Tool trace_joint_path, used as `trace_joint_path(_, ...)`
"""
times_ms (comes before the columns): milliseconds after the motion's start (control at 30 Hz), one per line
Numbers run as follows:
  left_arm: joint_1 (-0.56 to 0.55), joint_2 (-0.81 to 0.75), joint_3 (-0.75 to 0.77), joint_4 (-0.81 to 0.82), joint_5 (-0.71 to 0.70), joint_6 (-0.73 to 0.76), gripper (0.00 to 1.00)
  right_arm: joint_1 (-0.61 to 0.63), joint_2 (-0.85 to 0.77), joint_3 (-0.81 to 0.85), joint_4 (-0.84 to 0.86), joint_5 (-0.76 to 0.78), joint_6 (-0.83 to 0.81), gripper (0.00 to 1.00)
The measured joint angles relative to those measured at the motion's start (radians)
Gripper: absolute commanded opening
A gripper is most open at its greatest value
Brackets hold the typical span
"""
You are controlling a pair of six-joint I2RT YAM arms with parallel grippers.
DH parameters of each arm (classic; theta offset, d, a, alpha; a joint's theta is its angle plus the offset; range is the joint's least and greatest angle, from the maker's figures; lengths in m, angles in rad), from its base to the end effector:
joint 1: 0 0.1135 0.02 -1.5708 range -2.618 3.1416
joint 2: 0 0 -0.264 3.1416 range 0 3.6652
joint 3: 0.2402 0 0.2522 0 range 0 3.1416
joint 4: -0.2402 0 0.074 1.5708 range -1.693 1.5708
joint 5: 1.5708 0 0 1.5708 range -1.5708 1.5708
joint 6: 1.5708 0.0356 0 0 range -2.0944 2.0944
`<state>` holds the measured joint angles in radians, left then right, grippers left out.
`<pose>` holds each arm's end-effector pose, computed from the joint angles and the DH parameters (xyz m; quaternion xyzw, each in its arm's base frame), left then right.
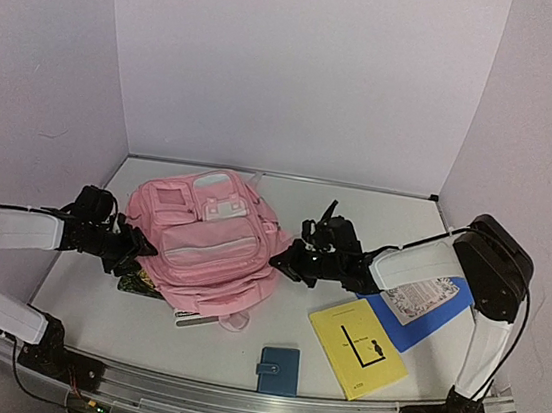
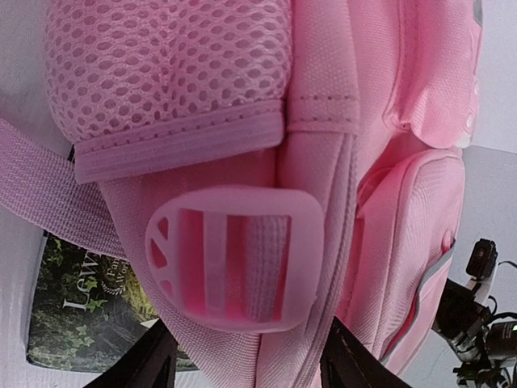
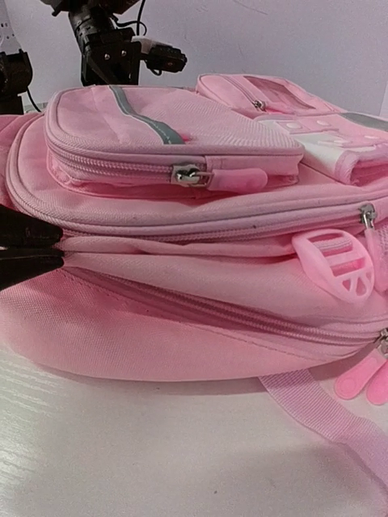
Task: Pack the student bag
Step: Adjust the student bag at the center of the board.
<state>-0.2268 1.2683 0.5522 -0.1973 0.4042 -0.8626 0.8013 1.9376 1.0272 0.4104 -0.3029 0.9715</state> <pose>0.2217 -0.0655 0.1655 -0.2283 0.9010 -0.3264 0.1720 0.2756 0.2998 0.1515 -0.0044 0.8537 0.4728 0.2183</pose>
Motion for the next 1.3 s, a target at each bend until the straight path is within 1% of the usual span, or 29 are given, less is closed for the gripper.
trace_joint_path(100,0.0,0.033,0.022,0.021,0.013,0.002,0.51,0.0,-0.047,-0.021,0.0,0.015,0.011,0.0)
trace_joint_path(233,0.0,0.1,0.099,0.039,0.029,0.009,0.49,0.007,-0.142,-0.048,-0.002,0.034,0.031,0.0)
trace_joint_path(333,0.0,0.162,0.16,0.08,0.044,0.023,0.42,0.025,-0.199,-0.052,-0.003,0.06,0.04,0.0)
trace_joint_path(400,0.001,0.211,0.201,0.103,0.052,0.032,0.41,0.044,-0.217,-0.052,-0.004,0.079,0.045,0.0)
trace_joint_path(667,-0.006,0.416,0.378,0.129,0.06,0.091,0.41,0.197,-0.224,-0.049,-0.07,0.174,0.055,0.0)
trace_joint_path(733,-0.012,0.456,0.433,0.128,0.064,0.116,0.42,0.249,-0.2,-0.016,-0.1,0.197,0.053,0.0)
trace_joint_path(800,-0.014,0.494,0.495,0.128,0.066,0.141,0.46,0.293,-0.159,0.037,-0.129,0.211,0.048,0.07)
trace_joint_path(867,-0.019,0.52,0.549,0.12,0.068,0.175,0.54,0.334,-0.114,0.093,-0.151,0.216,0.038,0.17)
trace_joint_path(900,-0.022,0.528,0.572,0.107,0.063,0.194,0.59,0.347,-0.1,0.114,-0.158,0.215,0.028,0.24)
trace_joint_path(1000,-0.037,0.534,0.624,0.054,0.033,0.241,0.72,0.384,-0.089,0.148,-0.184,0.223,-0.008,0.51)
trace_joint_path(1100,-0.051,0.516,0.635,-0.01,-0.018,0.283,0.84,0.39,-0.112,0.159,-0.209,0.285,-0.058,0.73)
trace_joint_path(1133,-0.054,0.504,0.634,-0.031,-0.036,0.295,0.87,0.386,-0.129,0.159,-0.225,0.313,-0.071,0.78)
trace_joint_path(1200,-0.057,0.462,0.623,-0.072,-0.073,0.313,0.92,0.379,-0.173,0.159,-0.265,0.374,-0.104,0.83)
trace_joint_path(1233,-0.057,0.429,0.611,-0.089,-0.094,0.316,0.94,0.376,-0.197,0.159,-0.283,0.404,-0.12,0.84)
trace_joint_path(1300,-0.058,0.354,0.58,-0.114,-0.133,0.316,0.96,0.367,-0.253,0.155,-0.311,0.459,-0.154,0.82)
